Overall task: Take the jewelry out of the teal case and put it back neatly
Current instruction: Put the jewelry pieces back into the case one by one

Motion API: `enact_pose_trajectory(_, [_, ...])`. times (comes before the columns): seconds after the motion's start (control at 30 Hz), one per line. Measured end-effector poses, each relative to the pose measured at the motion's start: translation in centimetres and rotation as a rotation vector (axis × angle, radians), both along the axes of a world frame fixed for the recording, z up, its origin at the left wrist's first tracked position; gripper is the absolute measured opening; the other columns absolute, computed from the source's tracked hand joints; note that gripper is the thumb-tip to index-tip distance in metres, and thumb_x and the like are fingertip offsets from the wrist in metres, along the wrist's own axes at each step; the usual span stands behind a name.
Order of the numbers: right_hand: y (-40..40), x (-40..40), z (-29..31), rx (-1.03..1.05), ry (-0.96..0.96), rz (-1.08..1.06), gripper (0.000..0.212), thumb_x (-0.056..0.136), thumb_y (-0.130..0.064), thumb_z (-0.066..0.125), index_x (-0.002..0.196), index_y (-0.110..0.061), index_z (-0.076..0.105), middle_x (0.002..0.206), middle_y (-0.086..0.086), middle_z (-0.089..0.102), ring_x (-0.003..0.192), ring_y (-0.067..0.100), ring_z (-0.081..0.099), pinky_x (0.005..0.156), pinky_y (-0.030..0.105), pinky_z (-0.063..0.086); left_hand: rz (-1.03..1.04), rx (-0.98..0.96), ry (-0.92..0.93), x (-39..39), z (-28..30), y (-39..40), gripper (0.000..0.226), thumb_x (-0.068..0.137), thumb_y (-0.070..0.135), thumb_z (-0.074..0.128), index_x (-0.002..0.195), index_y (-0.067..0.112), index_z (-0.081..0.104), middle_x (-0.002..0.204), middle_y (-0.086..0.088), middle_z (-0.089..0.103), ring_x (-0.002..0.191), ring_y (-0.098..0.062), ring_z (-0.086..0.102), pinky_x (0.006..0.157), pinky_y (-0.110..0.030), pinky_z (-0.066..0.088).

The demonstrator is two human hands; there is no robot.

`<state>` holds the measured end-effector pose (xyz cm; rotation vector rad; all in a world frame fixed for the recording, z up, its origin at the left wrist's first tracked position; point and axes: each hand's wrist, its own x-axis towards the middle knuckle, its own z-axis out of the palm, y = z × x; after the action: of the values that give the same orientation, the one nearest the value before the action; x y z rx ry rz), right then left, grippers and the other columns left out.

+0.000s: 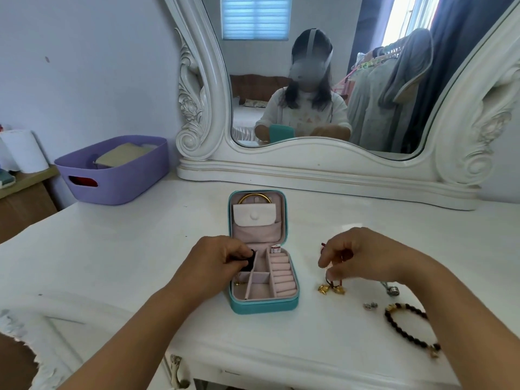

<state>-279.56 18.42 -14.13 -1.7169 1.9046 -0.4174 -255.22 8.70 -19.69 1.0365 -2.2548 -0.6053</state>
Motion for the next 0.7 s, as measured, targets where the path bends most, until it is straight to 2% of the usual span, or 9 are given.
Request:
enact_pose_trajectory(0.07, [0.3,0.2,-1.1,0.015,0.083,0.043,0.019,0.068,-0.029,0.078,0.085,-0.03,0.07,0.076,-0.009,0.059,0.068,0.006,0.055,0.069,0.022,0.046,0.016,0.043,0.023,0.0,0.0,-0.1,0.019,0.079,0.01,0.07,0.094,0.021,0.072,0.092,0.004,0.074,0.082,-0.006,0.068,0.078,-0.024,0.056])
enact_pose_trajectory(0.13, [0.2,0.5,-2.1,-0.025,0.157,0.092,0.02,0.067,-0.03,0.078,0.084,-0.031,0.068,0.085,-0.008,0.054,0.075,0.007,0.054,0.073,0.024,0.046,0.021,0.044,0.016,0.0,-0.2,-0.3,0.02,0.079,0.012,0.069,0.096,0.021,0.072,0.094,0.004,0.073,0.082,-0.005,0.067,0.075,-0.018,0.054])
enact_pose_trajectory(0.23, [-0.1,0.9,-2.7,-0.094,0.188,0.156,0.009,0.07,-0.024,0.073,0.075,-0.029,0.067,0.086,-0.01,0.05,0.079,0.004,0.052,0.073,0.023,0.046,-0.026,-0.006,-0.016,0.0,-0.3,-0.1,0.022,0.083,0.014,0.064,0.102,0.022,0.071,0.096,0.007,0.068,0.085,-0.006,0.062,0.073,-0.011,0.047])
enact_pose_trajectory(0.37, [-0.5,0.8,-2.5,-0.093,0.227,0.179,0.004,0.077,-0.02,0.067,0.075,-0.022,0.065,0.092,-0.01,0.049,0.077,0.0,0.05,0.068,0.016,0.041,-0.093,-0.036,-0.012,0.3,-0.3,0.4,0.023,0.091,0.024,0.05,0.103,0.023,0.07,0.093,0.01,0.06,0.089,-0.001,0.055,0.07,-0.009,0.042])
enact_pose_trajectory(0.47, [-0.8,-0.1,-1.6,-0.191,0.092,0.057,0.013,0.08,-0.02,0.066,0.069,-0.027,0.061,0.094,-0.009,0.058,0.075,-0.001,0.053,0.067,0.014,0.041,-0.121,0.008,0.0,0.4,-0.7,0.5,0.041,0.089,0.029,0.031,0.105,0.022,0.068,0.095,0.008,0.056,0.098,0.005,0.048,0.074,-0.004,0.038])
enact_pose_trajectory(0.53, [-1.1,-0.2,-0.4,-0.303,-0.09,-0.096,0.007,0.082,-0.02,0.064,0.075,-0.02,0.065,0.096,0.001,0.068,0.072,0.009,0.059,0.067,0.023,0.046,-0.123,0.025,0.002,0.5,-0.8,0.5,0.044,0.084,0.027,0.03,0.107,0.021,0.068,0.096,0.004,0.054,0.098,0.002,0.047,0.074,-0.003,0.037])
enact_pose_trajectory(0.57, [-1.2,-0.2,0.3,-0.357,-0.195,-0.158,0.007,0.084,-0.019,0.062,0.079,-0.017,0.065,0.095,0.005,0.071,0.066,0.013,0.059,0.064,0.027,0.048,-0.128,0.03,-0.002,0.5,-0.8,0.5,0.044,0.082,0.029,0.032,0.106,0.021,0.068,0.095,0.004,0.054,0.097,0.002,0.047,0.073,-0.003,0.037])
enact_pose_trajectory(0.63, [-1.5,0.1,1.6,-0.451,-0.389,-0.23,0.011,0.088,-0.018,0.057,0.083,-0.011,0.063,0.09,0.007,0.073,0.05,0.009,0.05,0.053,0.024,0.043,-0.124,0.028,-0.015,0.4,-0.5,0.6,0.044,0.075,0.044,0.04,0.103,0.024,0.068,0.092,0.01,0.052,0.094,0.003,0.048,0.071,-0.007,0.038])
enact_pose_trajectory(0.7, [-1.8,0.4,2.9,-0.521,-0.538,-0.264,0.013,0.091,-0.016,0.052,0.084,-0.01,0.06,0.083,0.006,0.074,0.045,0.008,0.044,0.05,0.022,0.038,-0.077,0.034,-0.013,0.0,-0.2,0.8,0.04,0.069,0.055,0.059,0.099,0.03,0.068,0.089,0.019,0.052,0.089,0.002,0.052,0.068,-0.009,0.04])
